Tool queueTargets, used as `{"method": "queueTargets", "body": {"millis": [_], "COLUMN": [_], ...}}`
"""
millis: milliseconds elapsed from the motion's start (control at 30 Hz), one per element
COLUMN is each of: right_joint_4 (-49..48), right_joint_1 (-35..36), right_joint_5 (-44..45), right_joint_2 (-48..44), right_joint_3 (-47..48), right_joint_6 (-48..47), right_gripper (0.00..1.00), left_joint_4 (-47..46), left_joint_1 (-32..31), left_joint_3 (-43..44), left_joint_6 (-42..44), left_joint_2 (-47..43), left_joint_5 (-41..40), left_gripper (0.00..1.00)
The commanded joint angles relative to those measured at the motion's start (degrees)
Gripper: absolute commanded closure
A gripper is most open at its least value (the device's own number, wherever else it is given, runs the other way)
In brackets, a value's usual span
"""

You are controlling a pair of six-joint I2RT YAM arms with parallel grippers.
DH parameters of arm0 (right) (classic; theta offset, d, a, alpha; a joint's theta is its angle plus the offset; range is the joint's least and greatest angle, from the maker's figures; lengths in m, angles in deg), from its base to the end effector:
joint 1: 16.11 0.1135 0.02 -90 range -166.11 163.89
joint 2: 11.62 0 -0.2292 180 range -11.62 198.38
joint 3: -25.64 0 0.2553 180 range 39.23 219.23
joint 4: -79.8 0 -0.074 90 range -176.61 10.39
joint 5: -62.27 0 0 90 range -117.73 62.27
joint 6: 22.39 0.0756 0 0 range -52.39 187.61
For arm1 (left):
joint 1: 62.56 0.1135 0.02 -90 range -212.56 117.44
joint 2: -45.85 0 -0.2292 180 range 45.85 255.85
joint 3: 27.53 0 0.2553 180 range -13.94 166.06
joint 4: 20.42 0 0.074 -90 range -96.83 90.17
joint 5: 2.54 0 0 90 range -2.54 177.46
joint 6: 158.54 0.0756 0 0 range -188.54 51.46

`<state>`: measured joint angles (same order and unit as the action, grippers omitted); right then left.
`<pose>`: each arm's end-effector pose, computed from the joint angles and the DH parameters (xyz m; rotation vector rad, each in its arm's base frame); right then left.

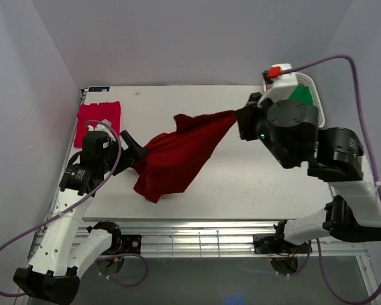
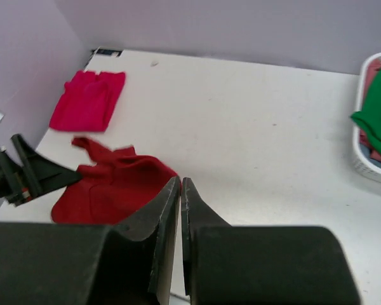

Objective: Fold and stack the t-shirts
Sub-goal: Flatten the tshirt out

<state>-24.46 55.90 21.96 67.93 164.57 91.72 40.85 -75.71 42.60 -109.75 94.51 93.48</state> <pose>0.1248 0.1975 0.5240 -0.1493 1.7661 0.4143 0.2132 -0.0580 0.2835 -0.5106 2.2809 -0.6093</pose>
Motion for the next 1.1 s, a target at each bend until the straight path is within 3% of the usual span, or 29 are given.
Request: {"method": "queueTargets", "body": {"millis": [0,133,333,467,633,833,1067], "right_joint_4": [1.48,1.48,1.40,-0.71,-6.41,-11.26,-11.17], "right_joint_1": [-0.99,-3.18,-8.46,-9.16,-9.34,-9.34,-9.34], "right_joint_5": [10.33,9.64,4.63,1.64,-5.30,-10.66,-14.27], "right_joint_2": [-0.97,-3.34,-4.84,-5.37,-7.29,-10.20,-8.10], "right_joint_3": [-7.98,-12.47,-21.17,-31.61,-40.16,-47.02,-52.64], "right_joint_6": [0.14,1.63,4.53,5.85,10.32,11.30,11.82], "right_gripper": [0.89,0.89,0.90,0.90,0.92,0.85,0.76], "left_joint_4": [-2.50,-6.45,-10.50,-9.98,-3.83,0.66,-1.97], "left_joint_1": [-0.12,-0.12,-1.17,-5.82,-6.28,-6.19,-6.01], "left_joint_3": [1.04,-2.21,-10.21,-10.13,-8.02,-10.21,-13.03], "left_joint_6": [-0.27,-0.45,0.96,2.10,2.72,-1.41,-4.40], "left_joint_2": [-0.50,-0.33,7.66,11.97,21.98,22.18,24.98], "left_joint_5": [1.97,5.56,8.13,-1.50,-10.49,-20.41,-19.65], "left_gripper": [0.04,0.04,0.06,0.07,0.05,0.02,0.02]}}
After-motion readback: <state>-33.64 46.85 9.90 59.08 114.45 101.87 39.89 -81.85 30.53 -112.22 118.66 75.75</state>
